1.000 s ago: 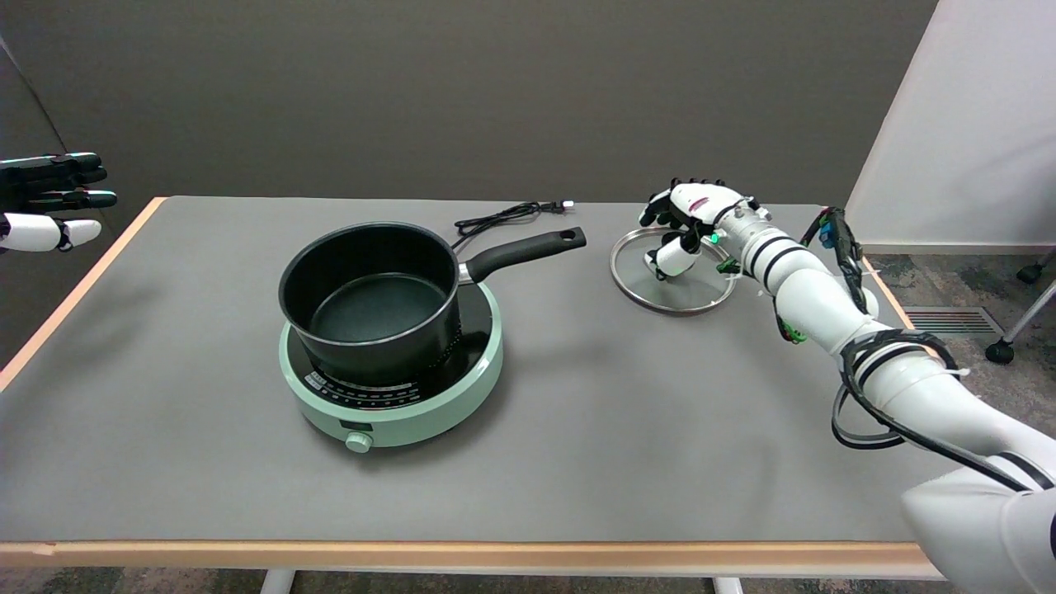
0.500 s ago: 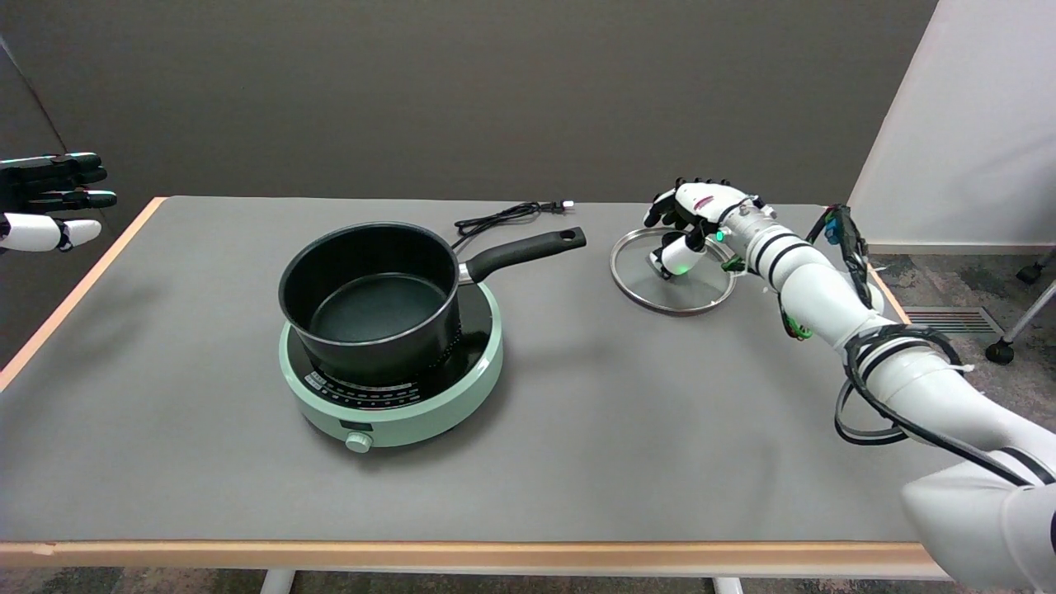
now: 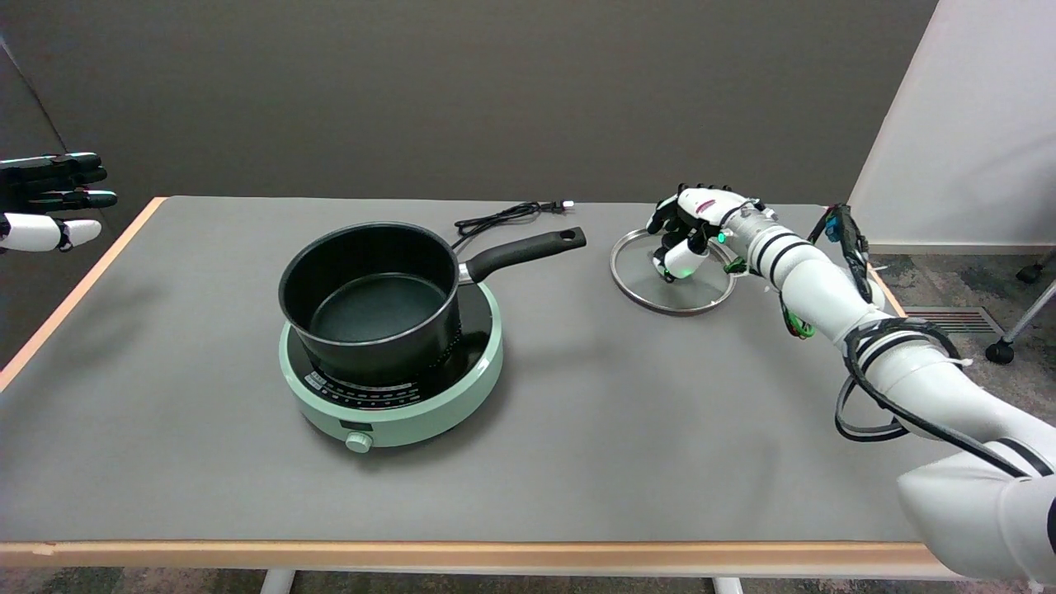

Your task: Pick up the pot lid.

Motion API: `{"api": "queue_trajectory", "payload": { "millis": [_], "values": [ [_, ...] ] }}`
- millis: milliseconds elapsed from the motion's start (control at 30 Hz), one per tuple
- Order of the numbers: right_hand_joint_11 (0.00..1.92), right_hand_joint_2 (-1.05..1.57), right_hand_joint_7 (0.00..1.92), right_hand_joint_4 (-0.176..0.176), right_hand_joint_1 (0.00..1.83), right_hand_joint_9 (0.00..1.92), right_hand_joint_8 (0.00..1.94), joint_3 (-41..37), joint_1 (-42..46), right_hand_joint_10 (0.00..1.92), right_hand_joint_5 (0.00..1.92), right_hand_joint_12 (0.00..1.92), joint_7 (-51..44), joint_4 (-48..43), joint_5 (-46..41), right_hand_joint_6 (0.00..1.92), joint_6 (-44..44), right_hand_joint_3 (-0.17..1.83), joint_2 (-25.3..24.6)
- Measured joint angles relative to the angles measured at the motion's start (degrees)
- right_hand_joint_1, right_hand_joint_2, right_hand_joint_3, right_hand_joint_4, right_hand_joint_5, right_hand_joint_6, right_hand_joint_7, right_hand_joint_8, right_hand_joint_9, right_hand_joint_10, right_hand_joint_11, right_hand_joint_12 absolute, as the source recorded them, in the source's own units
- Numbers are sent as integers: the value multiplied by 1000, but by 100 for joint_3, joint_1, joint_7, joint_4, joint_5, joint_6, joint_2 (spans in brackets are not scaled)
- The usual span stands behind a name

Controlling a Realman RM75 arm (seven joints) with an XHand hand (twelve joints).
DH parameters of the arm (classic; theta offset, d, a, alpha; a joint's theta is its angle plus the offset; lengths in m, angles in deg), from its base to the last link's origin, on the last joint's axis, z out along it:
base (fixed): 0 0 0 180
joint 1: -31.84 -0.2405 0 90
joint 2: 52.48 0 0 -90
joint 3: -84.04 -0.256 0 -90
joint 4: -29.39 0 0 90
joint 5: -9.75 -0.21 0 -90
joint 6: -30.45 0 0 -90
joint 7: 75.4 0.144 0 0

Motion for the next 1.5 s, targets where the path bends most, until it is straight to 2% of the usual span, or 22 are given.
{"api": "queue_trajectory", "payload": {
  "millis": [500,967,1200,1500],
  "values": [
    [333,566,638,106,965,632,193,-35,-16,451,651,737,0,39,5,381,125,984,44],
    [350,604,673,125,953,641,207,-71,-17,509,661,774,0,-3,9,493,198,1002,95],
    [361,606,687,120,1004,673,214,-74,-17,481,687,780,0,-17,10,467,241,966,108],
    [358,615,689,122,960,658,213,-74,-4,525,667,787,0,-16,11,508,276,1005,115]
  ]
}}
